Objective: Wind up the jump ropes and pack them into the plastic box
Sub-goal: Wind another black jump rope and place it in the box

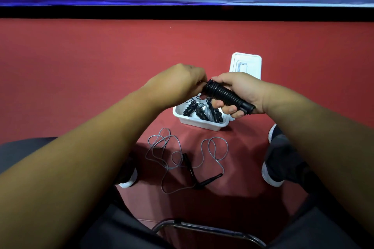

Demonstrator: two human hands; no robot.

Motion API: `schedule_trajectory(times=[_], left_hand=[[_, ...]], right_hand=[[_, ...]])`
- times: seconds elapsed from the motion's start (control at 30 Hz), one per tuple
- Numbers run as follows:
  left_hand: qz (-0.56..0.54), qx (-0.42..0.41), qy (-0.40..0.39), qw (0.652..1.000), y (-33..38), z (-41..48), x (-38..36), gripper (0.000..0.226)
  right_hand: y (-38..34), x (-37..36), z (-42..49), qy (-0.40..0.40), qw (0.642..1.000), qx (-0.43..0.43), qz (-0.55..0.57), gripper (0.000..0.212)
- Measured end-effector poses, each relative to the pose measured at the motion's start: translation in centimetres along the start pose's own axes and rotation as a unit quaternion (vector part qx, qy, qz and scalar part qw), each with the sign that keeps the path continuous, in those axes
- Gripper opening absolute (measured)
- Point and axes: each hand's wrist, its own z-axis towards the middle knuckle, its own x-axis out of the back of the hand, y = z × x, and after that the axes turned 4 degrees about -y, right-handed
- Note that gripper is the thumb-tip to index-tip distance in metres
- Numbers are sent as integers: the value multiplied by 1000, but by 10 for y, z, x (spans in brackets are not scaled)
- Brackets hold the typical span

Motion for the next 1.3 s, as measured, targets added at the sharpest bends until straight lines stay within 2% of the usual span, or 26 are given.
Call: schedule_trajectory(times=[0.07, 0.17, 0.23, 0.3, 0.33, 0.37, 0.4, 0.47, 0.53, 0.6, 0.67, 0.77, 0.87, 1.03, 1.13, 1.17, 1.23, 1.3], left_hand=[[-77, 52, 23, 995, -1, -2, -1, 10], [-256, 169, 64, 950, 1, -3, -3, 3], [-360, 235, 98, 898, 6, -1, -6, 6], [-474, 296, 122, 820, 9, 3, -5, 11], [-517, 315, 117, 787, 9, 6, -3, 15], [-538, 328, 98, 770, 9, 8, -3, 19], [-523, 332, 69, 782, 6, 10, -2, 20], [-386, 311, 2, 869, -1, 12, -1, 15], [-270, 272, -48, 923, -7, 13, 2, 14], [-208, 232, -88, 946, -9, 13, 4, 10], [-184, 219, -141, 948, -8, 12, 7, 9], [-297, 260, -187, 899, -9, 9, 4, 11], [-444, 268, -141, 843, -15, 7, 0, 23], [-636, 286, -58, 715, -16, 8, -6, 32], [-716, 314, -12, 623, -8, 11, -10, 25], [-730, 323, -1, 602, -7, 11, -11, 25], [-738, 338, 16, 583, -7, 12, -12, 27], [-729, 355, 23, 585, -9, 14, -13, 26]], right_hand=[[0, -2, 1, -13, 1000, 23, 17, 42], [4, -4, 5, -6, 998, 59, 25, 44], [5, -5, 8, 15, 997, 80, 10, 45], [4, -7, 9, 53, 992, 110, -33, 42], [3, -7, 10, 76, 988, 122, -59, 41], [4, -8, 11, 97, 984, 128, -77, 41], [4, -8, 13, 111, 982, 130, -86, 41], [7, -9, 15, 121, 982, 121, -84, 40], [9, -8, 15, 120, 983, 109, -86, 34], [10, -8, 14, 125, 983, 99, -95, 31], [11, -7, 14, 129, 982, 92, -101, 31], [13, -9, 15, 126, 981, 107, -102, 35], [12, -8, 14, 127, 976, 143, -105, 33], [12, -2, 12, 151, 956, 174, -183, 19], [13, -2, 15, 214, 923, 200, -251, 17], [12, -2, 17, 235, 909, 207, -275, 18], [14, -4, 23, 252, 900, 213, -286, 22], [14, -4, 28, 258, 899, 212, -282, 25]])
